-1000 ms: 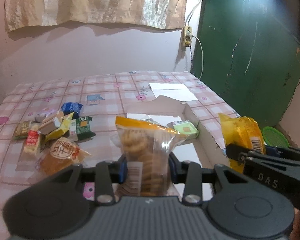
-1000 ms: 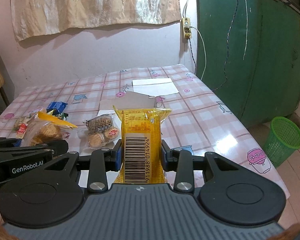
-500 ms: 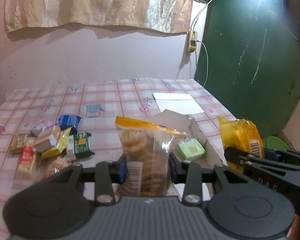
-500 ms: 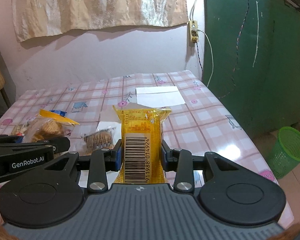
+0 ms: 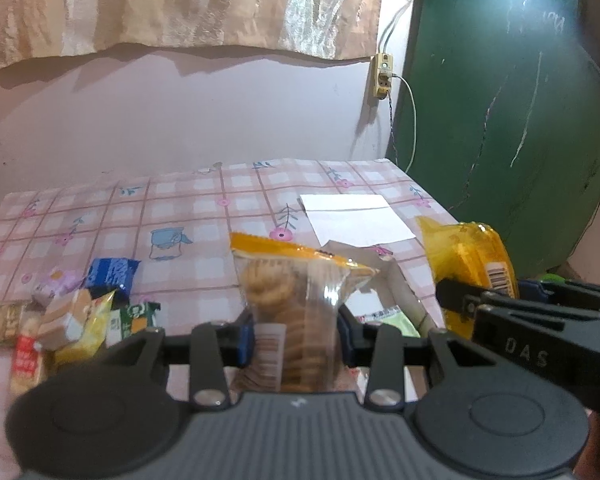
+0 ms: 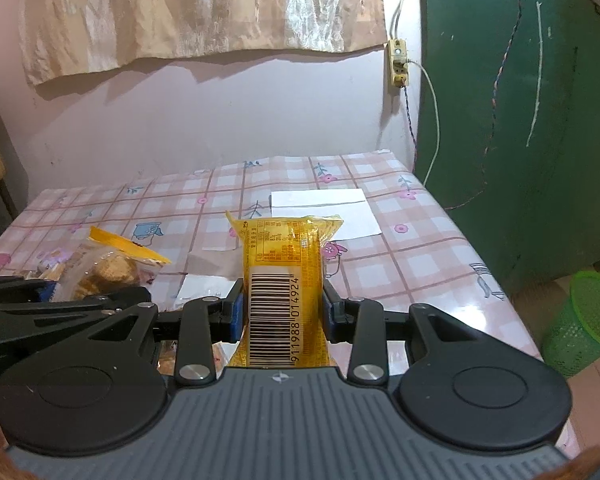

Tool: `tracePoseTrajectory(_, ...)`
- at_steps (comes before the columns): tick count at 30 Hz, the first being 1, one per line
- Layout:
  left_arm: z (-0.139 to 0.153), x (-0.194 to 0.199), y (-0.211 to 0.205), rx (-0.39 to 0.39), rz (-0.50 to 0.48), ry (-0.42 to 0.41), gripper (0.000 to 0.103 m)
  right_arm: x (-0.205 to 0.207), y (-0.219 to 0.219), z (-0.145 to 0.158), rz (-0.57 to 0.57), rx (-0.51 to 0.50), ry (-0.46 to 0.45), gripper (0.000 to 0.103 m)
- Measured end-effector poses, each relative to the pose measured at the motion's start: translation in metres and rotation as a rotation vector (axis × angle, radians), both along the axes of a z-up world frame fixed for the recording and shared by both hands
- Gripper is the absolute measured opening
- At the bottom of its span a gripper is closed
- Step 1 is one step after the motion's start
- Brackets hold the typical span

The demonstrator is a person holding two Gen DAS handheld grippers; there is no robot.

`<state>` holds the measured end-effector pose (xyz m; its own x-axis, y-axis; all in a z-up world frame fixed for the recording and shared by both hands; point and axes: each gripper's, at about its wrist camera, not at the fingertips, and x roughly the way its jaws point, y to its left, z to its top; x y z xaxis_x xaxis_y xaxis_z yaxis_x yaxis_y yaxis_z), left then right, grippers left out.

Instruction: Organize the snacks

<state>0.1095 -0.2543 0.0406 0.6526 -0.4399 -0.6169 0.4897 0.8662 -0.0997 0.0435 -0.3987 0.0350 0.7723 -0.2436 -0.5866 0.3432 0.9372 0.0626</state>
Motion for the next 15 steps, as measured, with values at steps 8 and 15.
tracePoseTrajectory(8,-0.004,0.025,-0.012,-0.004,0.004,0.006,0.038,0.021,-0.006,-0.011,0.015,0.008,0.021,0.044)
tracePoseTrajectory(15,-0.012,0.043,-0.018,0.008,0.007,0.022,0.038,0.043,-0.008,-0.021,0.025,0.007,0.042,0.044)
